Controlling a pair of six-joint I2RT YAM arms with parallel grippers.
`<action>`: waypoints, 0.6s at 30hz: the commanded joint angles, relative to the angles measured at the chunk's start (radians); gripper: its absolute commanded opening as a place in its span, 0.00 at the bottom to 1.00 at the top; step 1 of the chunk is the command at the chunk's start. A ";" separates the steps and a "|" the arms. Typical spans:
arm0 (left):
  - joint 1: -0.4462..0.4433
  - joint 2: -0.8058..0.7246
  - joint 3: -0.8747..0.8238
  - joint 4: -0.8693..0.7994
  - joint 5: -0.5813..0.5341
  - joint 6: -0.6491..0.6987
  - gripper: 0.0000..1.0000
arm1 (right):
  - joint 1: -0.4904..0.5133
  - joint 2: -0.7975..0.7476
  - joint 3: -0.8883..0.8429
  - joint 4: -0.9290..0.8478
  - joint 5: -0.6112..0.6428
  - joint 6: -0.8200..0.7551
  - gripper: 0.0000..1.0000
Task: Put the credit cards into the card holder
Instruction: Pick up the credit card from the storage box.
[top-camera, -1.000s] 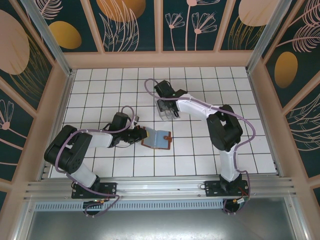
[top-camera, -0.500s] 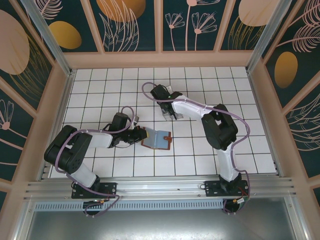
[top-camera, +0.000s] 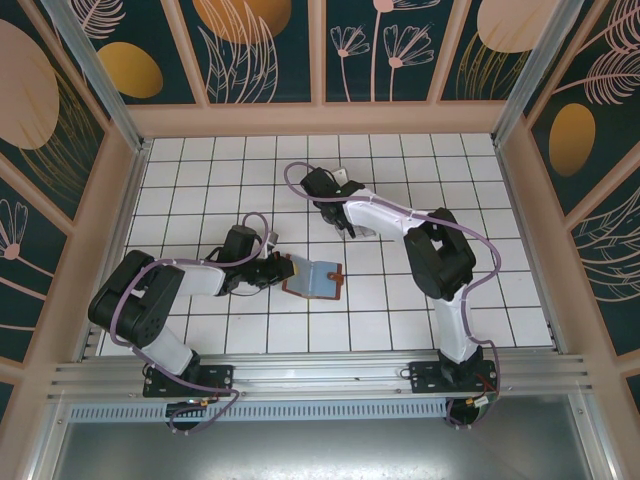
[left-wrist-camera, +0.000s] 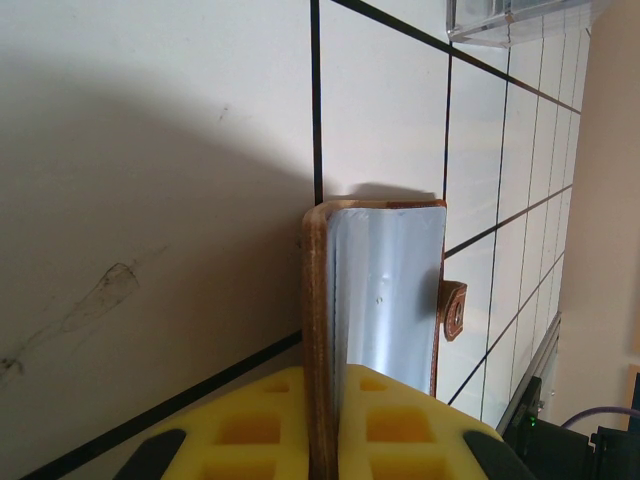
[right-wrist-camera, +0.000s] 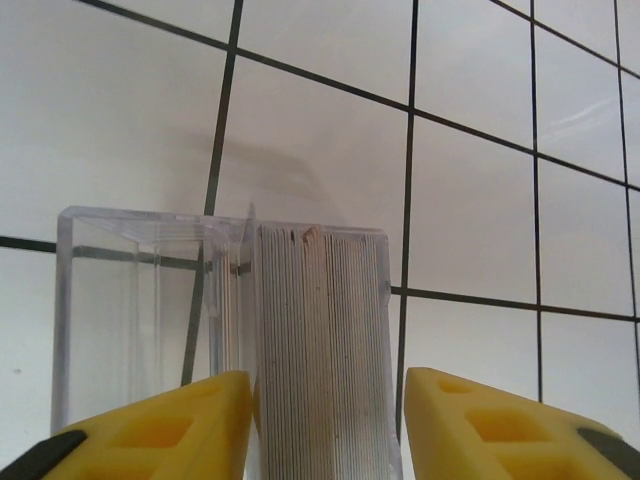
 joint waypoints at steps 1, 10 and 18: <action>-0.002 0.013 -0.010 0.004 -0.001 0.013 0.01 | 0.007 -0.011 0.014 -0.043 0.025 0.008 0.38; -0.003 0.030 -0.001 -0.003 0.007 0.024 0.01 | 0.009 -0.027 0.012 -0.048 0.001 -0.009 0.15; -0.003 0.027 0.003 -0.012 0.008 0.025 0.01 | 0.017 -0.056 0.003 -0.051 -0.051 -0.004 0.01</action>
